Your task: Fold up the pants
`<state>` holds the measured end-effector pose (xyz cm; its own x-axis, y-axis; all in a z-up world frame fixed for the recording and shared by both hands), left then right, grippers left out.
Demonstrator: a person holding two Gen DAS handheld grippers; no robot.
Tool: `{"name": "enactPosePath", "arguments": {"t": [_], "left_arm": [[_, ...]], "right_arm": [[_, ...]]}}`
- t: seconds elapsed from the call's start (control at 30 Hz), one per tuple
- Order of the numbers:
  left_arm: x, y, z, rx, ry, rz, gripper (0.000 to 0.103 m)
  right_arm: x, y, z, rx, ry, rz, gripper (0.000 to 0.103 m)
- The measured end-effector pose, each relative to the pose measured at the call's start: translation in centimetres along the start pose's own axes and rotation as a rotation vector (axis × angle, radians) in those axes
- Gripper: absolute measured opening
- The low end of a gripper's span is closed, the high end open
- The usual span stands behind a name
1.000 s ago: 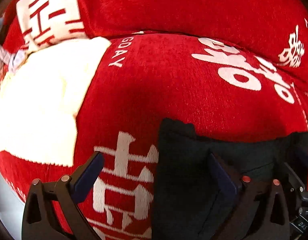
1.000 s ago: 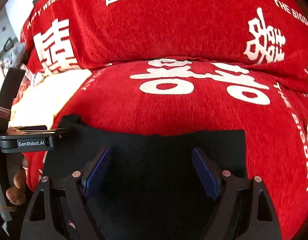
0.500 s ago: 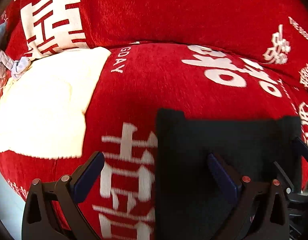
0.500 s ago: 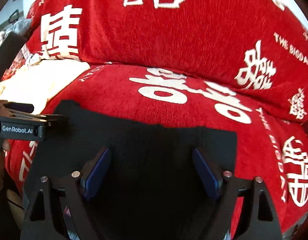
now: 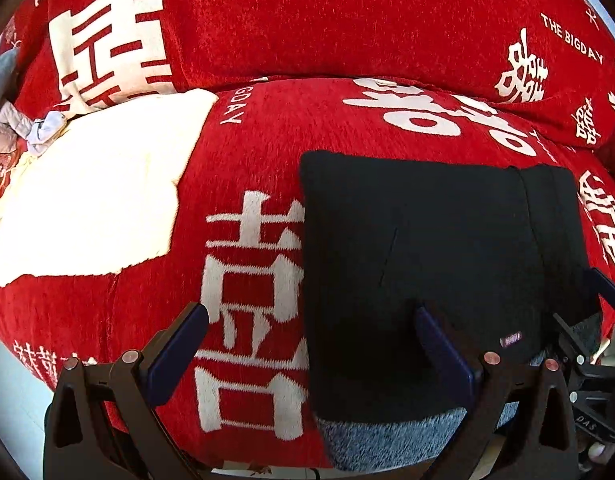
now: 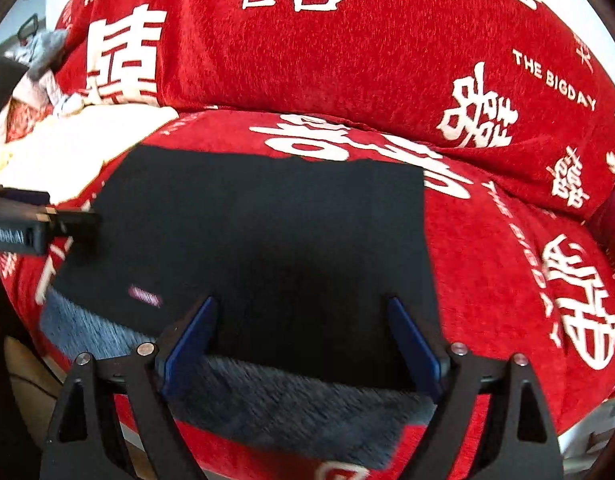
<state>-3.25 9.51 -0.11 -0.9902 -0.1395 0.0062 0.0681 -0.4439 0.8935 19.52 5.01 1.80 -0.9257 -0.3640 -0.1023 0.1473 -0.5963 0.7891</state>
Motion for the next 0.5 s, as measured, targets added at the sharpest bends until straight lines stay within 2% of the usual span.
{"name": "enactPosePath", "arguments": {"t": [0.13, 0.23, 0.37, 0.5], "left_arm": [[0.7, 1.7, -1.9, -0.024, 0.018, -0.04, 0.103], [0.4, 2.2, -3.8, -0.026, 0.018, -0.091, 0.103], [-0.6, 1.3, -5.2, -0.002, -0.011, -0.08, 0.103], [-0.6, 0.4, -5.6, 0.015, -0.001, -0.086, 0.103]], "right_arm": [[0.1, 2.0, -0.7, -0.013, -0.027, -0.022, 0.091], [1.9, 3.1, -0.9, -0.043, -0.031, 0.023, 0.091], [6.0, 2.3, -1.3, -0.028, 0.041, 0.056, 0.091], [8.2, 1.2, -1.5, -0.015, 0.078, 0.066, 0.091]]}}
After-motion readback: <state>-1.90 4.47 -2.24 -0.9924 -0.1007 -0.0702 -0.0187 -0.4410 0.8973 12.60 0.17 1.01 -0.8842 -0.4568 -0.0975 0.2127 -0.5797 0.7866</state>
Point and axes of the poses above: each gripper's, at about its wrist camera, not at the fingertips, and y roughly against the way its jaws point, x to its left, z to its top, the point moved 2 cm from there along -y, roughly the way its jaws point, and after that the axes turned 2 degrees about z, right-handed, at the moved point
